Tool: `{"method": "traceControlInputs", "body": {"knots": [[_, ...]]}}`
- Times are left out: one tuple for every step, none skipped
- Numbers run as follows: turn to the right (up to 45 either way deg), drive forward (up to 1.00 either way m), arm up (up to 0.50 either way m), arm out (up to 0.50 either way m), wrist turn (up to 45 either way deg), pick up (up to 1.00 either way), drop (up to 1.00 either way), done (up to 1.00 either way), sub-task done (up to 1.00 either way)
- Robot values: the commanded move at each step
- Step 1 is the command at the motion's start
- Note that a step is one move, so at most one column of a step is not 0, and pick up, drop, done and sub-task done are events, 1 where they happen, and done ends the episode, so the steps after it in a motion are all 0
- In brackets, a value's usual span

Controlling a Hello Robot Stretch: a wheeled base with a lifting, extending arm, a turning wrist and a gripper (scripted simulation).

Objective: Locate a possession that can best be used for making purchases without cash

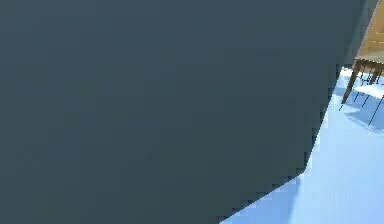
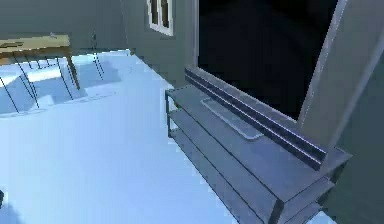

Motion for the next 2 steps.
{"method": "traceControlInputs", "body": {"knots": [[-45.0,0.0,0.0,0.0,0.0,0.0,0.0,0.0,0.0],[-45.0,0.0,0.0,0.0,0.0,0.0,0.0,0.0,0.0]]}}
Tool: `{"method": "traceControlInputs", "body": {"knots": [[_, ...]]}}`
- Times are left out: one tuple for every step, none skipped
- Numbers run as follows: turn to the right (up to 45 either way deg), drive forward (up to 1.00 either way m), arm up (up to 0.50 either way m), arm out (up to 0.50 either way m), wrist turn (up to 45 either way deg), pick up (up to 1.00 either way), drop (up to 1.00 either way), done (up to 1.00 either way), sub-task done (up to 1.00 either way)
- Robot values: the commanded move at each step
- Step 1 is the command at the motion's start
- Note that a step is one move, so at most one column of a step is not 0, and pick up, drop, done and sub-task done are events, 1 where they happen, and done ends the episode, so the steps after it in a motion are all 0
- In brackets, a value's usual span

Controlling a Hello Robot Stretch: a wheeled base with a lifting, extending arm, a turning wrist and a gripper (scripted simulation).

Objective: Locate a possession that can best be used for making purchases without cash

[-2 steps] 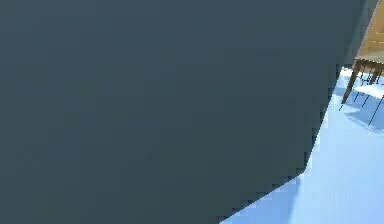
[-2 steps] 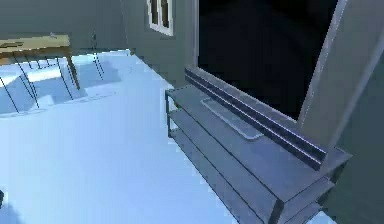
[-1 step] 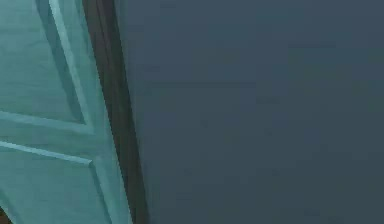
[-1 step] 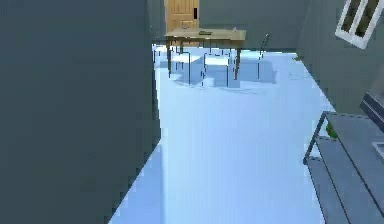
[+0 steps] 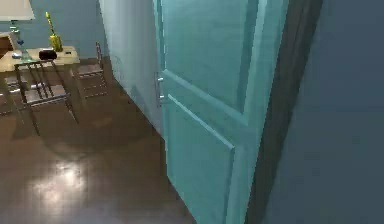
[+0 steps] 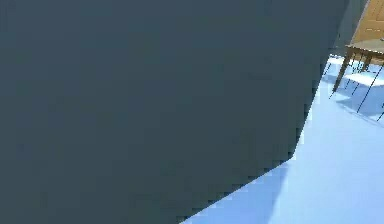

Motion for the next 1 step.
{"method": "traceControlInputs", "body": {"knots": [[-45.0,0.0,0.0,0.0,0.0,0.0,0.0,0.0,0.0]]}}
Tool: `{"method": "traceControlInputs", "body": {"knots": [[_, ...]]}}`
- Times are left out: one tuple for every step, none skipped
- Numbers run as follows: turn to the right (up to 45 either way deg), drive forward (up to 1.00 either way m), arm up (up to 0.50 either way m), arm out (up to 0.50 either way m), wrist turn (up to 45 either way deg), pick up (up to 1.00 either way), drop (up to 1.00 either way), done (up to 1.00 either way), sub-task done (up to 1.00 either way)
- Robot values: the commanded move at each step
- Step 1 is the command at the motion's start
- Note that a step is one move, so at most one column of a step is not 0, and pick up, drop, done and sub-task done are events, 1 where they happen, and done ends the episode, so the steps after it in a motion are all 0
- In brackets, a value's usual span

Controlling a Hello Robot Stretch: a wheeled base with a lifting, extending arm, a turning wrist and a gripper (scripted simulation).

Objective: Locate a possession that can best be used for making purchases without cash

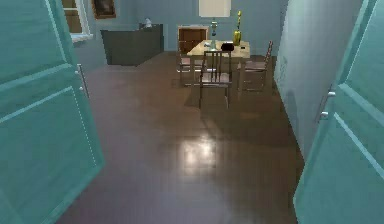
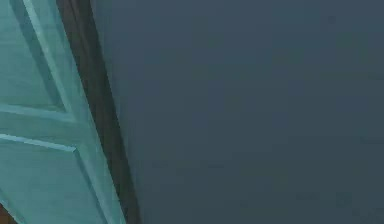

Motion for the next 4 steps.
{"method": "traceControlInputs", "body": {"knots": [[-30.0,0.0,0.0,0.0,0.0,0.0,0.0,0.0,0.0],[0.0,0.4,0.0,0.0,0.0,0.0,0.0,0.0,0.0],[27.0,0.0,0.0,0.0,0.0,0.0,0.0,0.0,0.0],[3.0,0.0,0.0,0.0,0.0,0.0,0.0,0.0,0.0]]}}
